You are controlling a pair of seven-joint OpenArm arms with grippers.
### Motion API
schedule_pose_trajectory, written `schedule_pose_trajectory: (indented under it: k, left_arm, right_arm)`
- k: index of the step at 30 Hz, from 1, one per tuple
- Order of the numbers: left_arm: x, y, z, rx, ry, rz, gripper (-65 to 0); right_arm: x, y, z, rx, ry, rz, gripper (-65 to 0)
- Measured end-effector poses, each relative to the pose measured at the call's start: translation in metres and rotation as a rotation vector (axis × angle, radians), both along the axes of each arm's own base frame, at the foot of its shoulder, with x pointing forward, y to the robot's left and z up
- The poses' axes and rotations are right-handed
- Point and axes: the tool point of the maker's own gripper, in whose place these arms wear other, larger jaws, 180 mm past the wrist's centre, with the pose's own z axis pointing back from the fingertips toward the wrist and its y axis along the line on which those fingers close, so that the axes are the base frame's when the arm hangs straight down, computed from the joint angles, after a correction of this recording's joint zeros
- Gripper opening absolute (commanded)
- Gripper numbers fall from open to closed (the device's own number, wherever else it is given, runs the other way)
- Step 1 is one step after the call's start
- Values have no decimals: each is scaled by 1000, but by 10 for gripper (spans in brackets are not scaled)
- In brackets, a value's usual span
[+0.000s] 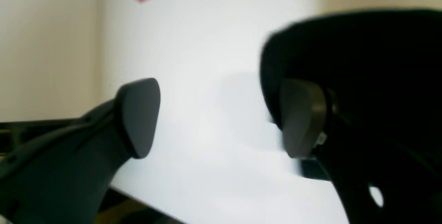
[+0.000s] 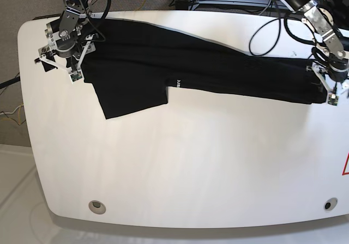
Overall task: Fold the T-shirt properly
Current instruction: 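Hold the folded shirt edge with both grippers, keeping it taut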
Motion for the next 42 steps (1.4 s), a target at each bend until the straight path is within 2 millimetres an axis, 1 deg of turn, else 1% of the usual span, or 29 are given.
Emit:
schedule_pose_trajectory:
  k: [13,20,25,31,38,42]
  left_arm:
    - [6,-34,-19,-77,4,-33,-139]
    - [6,-47,-26,-112,2,-31,-139]
    - [5,-49,-28,-121,4,-29,-139]
    - [5,-48,-27,-117,6,-28,-139]
    - [5,-48,-27,-117,4,-28,-139]
    - [4,-46,-27,-116,4,-24,-139]
  right_arm:
    - [1,1,0,-1,1,5,-174]
    - [0,1,0,-1,2,5,-174]
    - [0,1,0,-3,2,4,-174]
    - [0,2,-1,0,9,19,-174]
    - [9,1,4,-3,-13,16,-174]
    - [8,1,4,-2,-11,16,-174]
